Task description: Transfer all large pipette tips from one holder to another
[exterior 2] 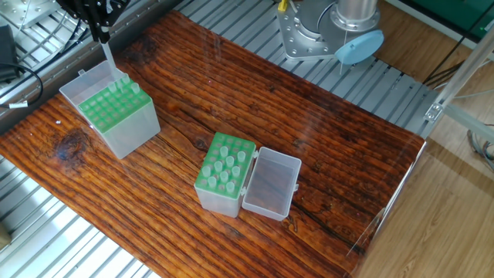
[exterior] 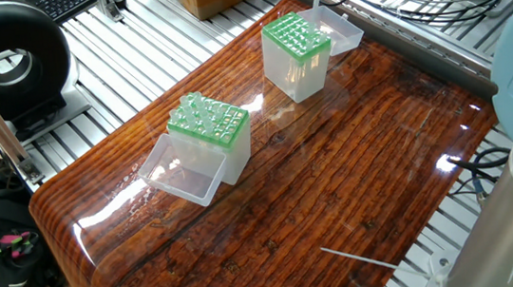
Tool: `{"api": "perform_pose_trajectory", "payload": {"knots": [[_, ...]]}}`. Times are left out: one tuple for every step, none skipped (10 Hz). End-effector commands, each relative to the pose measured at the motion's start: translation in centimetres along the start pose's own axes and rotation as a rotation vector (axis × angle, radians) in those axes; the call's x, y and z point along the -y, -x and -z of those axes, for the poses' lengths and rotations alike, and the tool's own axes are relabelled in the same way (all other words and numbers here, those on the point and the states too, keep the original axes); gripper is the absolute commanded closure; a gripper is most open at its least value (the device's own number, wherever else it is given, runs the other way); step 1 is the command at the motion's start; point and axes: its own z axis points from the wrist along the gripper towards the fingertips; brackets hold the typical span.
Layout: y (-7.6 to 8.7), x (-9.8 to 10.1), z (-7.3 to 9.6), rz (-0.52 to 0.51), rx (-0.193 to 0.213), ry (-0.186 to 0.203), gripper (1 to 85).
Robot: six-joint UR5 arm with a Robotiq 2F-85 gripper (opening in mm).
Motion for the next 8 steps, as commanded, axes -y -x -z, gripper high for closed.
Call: {"api": "perform_pose_trajectory", "payload": {"knots": [[-0.07, -0.41, 0.06, -0.009, 0.005, 0.019, 78.3], [-0.15, -0.29, 0.12, -0.005, 0.004, 0.013, 78.3], [-0.23, -0.18, 0.28, -0.003, 0.002, 0.005, 78.3], [-0.29, -0.28, 0.41, -0.004, 0.001, 0.006, 78.3], [-0.4, -0.25, 0.45, -0.004, -0.001, 0.003, 78.3], [-0.5, -0.19, 0.46, -0.003, -0.002, 0.0, 78.3], [-0.6, -0.12, 0.43, -0.002, -0.005, -0.002, 78.3], [-0.67, -0.01, 0.36, 0.0, -0.006, -0.006, 78.3]]}}
